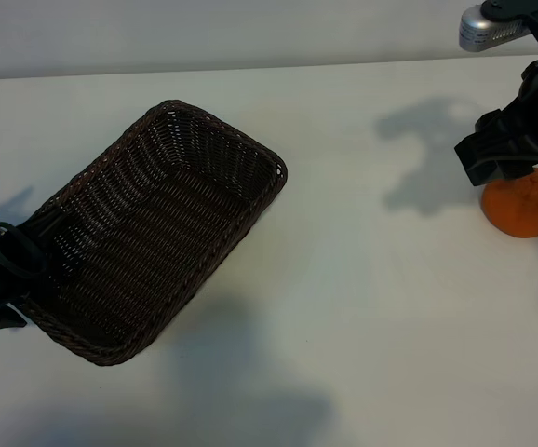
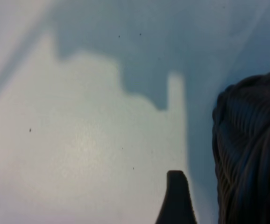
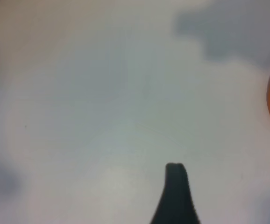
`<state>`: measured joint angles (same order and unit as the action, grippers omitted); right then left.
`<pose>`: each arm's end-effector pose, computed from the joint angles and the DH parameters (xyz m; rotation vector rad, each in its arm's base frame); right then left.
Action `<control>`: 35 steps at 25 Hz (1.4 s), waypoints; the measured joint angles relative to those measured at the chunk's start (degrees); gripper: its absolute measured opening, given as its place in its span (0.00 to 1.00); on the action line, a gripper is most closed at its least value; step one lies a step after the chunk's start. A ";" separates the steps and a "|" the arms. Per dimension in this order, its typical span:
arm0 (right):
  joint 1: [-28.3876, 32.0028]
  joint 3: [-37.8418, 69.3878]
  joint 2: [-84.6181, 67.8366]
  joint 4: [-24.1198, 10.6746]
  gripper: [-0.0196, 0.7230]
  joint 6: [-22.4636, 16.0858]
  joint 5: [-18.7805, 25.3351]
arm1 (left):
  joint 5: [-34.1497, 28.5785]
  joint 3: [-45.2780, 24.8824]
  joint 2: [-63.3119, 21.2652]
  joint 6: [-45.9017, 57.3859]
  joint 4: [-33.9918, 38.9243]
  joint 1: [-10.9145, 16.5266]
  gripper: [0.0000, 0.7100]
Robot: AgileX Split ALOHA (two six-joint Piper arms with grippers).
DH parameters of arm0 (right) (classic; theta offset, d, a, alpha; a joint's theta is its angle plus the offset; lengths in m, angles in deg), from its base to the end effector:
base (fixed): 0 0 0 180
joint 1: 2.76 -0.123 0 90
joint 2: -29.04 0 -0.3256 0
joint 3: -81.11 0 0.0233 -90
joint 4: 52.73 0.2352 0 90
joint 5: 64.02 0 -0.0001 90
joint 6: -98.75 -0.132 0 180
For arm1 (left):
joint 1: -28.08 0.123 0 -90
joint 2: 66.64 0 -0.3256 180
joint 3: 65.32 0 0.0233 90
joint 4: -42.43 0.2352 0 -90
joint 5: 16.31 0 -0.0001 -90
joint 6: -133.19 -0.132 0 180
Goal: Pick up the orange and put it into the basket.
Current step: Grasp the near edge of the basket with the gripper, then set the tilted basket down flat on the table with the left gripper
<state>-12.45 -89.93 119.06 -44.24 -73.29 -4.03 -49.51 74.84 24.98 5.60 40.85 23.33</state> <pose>0.2767 0.0644 0.3129 -0.3559 2.7472 0.2048 0.2348 -0.0215 0.1829 -1.2027 2.6473 -0.2106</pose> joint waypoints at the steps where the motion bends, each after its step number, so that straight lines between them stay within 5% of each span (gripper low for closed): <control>1: 0.00 0.00 0.00 0.00 0.73 0.00 0.00 | 0.41 0.00 0.04 0.00 0.00 0.00 0.79; 15: 0.00 0.00 0.18 0.05 0.73 0.05 0.00 | 1.81 0.00 2.95 0.06 -0.06 0.02 0.78; 19: 0.00 0.00 0.18 0.05 0.73 0.05 0.00 | 3.17 0.00 2.95 0.06 -0.06 0.02 0.66; 24: 0.00 0.00 0.18 0.05 0.73 0.05 0.00 | 3.60 0.00 2.95 0.06 0.00 0.02 0.33; 35: 0.00 0.00 0.18 0.05 0.73 0.05 -0.16 | 7.41 0.00 2.88 -2.50 -1.14 0.02 0.28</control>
<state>-12.45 -89.93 119.24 -44.19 -73.23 -4.19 -42.10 74.84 27.86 3.11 39.70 23.35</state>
